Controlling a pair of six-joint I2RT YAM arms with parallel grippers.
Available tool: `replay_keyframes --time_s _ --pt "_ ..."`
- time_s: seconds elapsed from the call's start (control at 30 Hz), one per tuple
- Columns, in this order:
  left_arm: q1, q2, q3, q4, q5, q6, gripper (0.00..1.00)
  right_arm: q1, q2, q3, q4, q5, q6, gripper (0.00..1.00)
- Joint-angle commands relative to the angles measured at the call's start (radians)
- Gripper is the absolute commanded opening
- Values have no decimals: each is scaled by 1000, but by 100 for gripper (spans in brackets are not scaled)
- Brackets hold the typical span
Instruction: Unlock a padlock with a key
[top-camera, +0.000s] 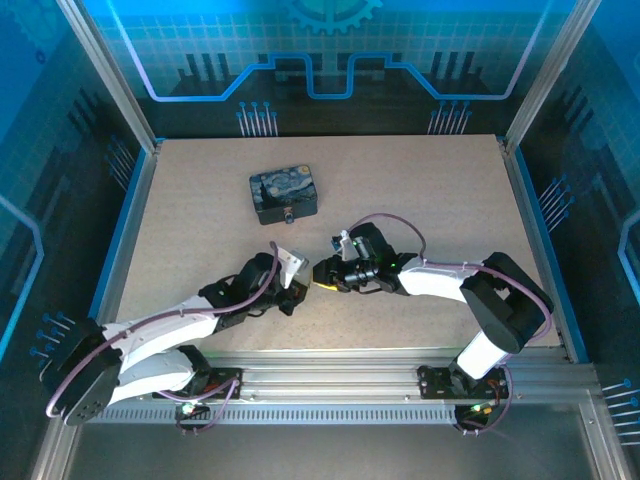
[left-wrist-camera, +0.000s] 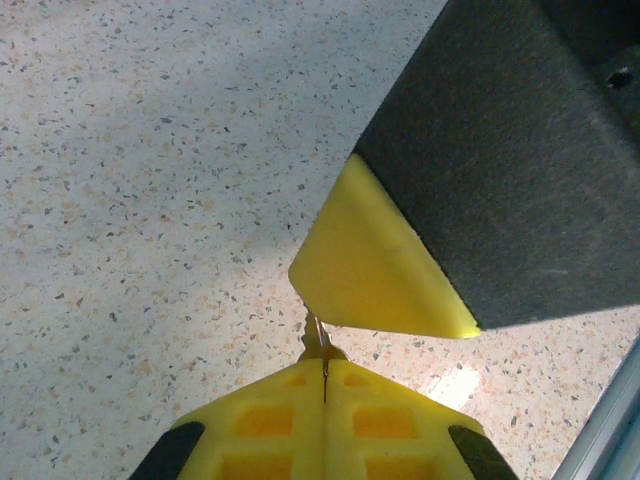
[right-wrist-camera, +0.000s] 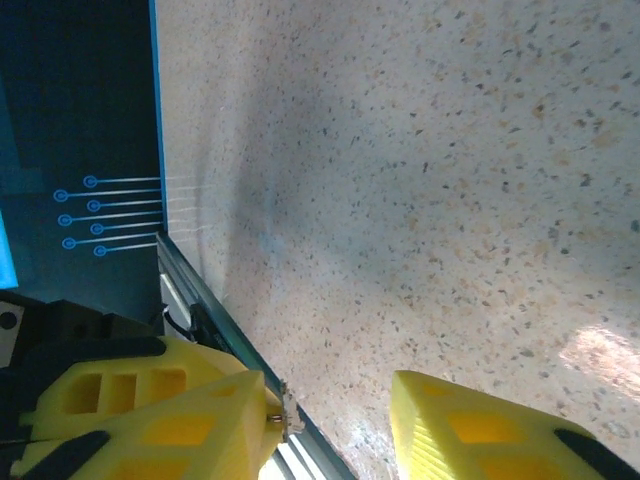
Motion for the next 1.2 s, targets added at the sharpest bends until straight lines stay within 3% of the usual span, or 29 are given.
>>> replay_keyframes --time_s 0.0,0.3,0.57,0.7,0.77,1.03,1.17 --pt "-8 -25 -20 24 25 21 0 24 12 35 24 -38 17 34" --pt "-11 -41 -28 31 27 19 0 40 15 50 23 -45 33 29" --pt "-12 -56 -36 31 25 20 0 46 19 48 31 -38 40 0" --pt "-10 -67 -32 11 -1 7 0 44 -3 35 52 -3 16 0" --pt "-12 -81 -25 -8 -14 -14 21 39 -29 38 17 23 -24 0" --pt "-8 -175 -16 -32 34 -69 27 13 -197 60 -124 184 -240 0" --pt "5 -245 -17 -48 21 -117 45 -14 -254 44 -86 189 -296 0"
